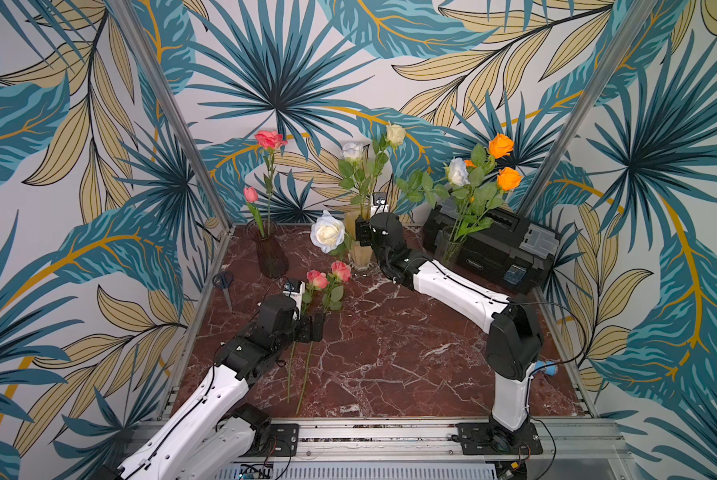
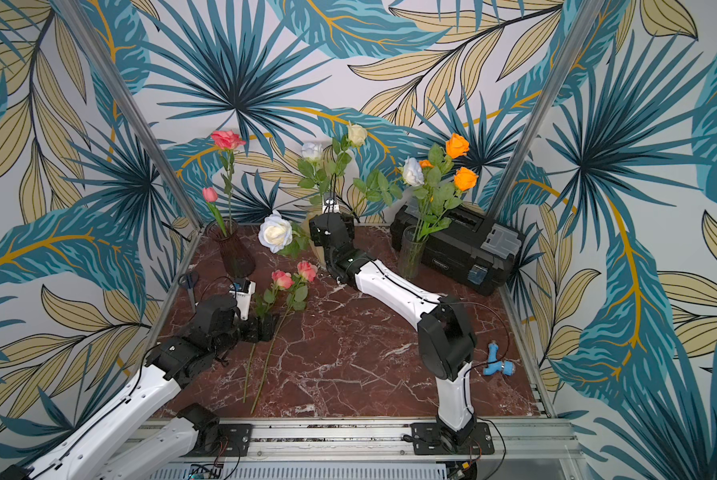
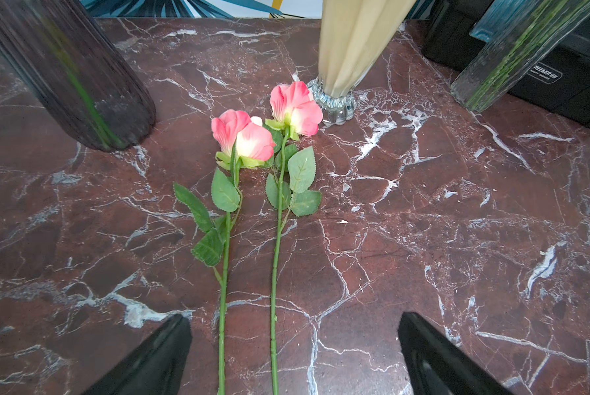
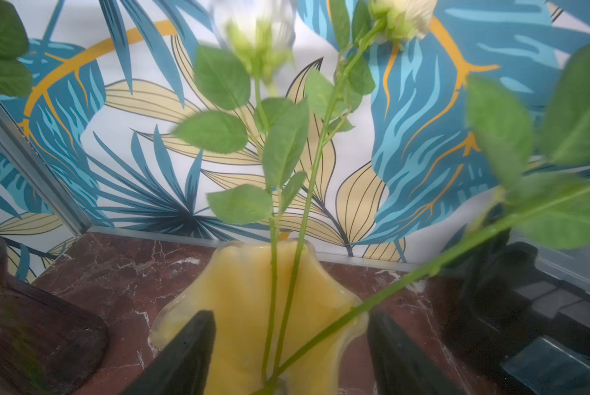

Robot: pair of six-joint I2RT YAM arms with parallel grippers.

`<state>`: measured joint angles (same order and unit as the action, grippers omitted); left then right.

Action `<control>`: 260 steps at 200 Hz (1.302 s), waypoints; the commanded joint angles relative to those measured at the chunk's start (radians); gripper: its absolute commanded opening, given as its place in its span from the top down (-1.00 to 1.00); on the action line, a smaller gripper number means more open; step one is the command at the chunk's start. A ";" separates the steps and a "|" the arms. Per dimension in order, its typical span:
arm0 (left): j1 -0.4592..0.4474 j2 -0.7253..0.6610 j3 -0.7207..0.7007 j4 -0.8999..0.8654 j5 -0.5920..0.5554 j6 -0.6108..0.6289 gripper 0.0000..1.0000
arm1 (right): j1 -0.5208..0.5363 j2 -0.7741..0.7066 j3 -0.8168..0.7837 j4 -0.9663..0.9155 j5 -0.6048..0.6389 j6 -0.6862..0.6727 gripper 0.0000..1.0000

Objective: Arrange the flowers in different vases according to their variety
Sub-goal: Insert the flower into the vase, then pick up the flower at the center of the board.

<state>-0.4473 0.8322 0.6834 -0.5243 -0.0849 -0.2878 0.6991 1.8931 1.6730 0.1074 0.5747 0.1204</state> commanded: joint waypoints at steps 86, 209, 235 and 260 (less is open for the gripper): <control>0.048 0.094 0.087 -0.138 -0.066 0.018 -1.00 | 0.036 -0.353 -0.305 -0.024 0.000 0.130 -0.52; 0.077 0.368 0.067 -0.184 -0.057 -0.074 -0.67 | 0.050 -0.700 -0.696 -0.118 -0.018 0.306 -0.47; 0.086 0.456 0.064 -0.158 -0.043 -0.080 -0.50 | 0.051 -0.749 -0.732 -0.130 -0.025 0.338 -0.46; 0.100 0.536 0.073 -0.154 -0.030 -0.093 -0.41 | 0.050 -0.799 -0.769 -0.147 -0.024 0.368 -0.45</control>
<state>-0.3656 1.3144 0.7506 -0.6926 -0.1333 -0.3592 0.7433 1.1416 0.9459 -0.0071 0.5518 0.4412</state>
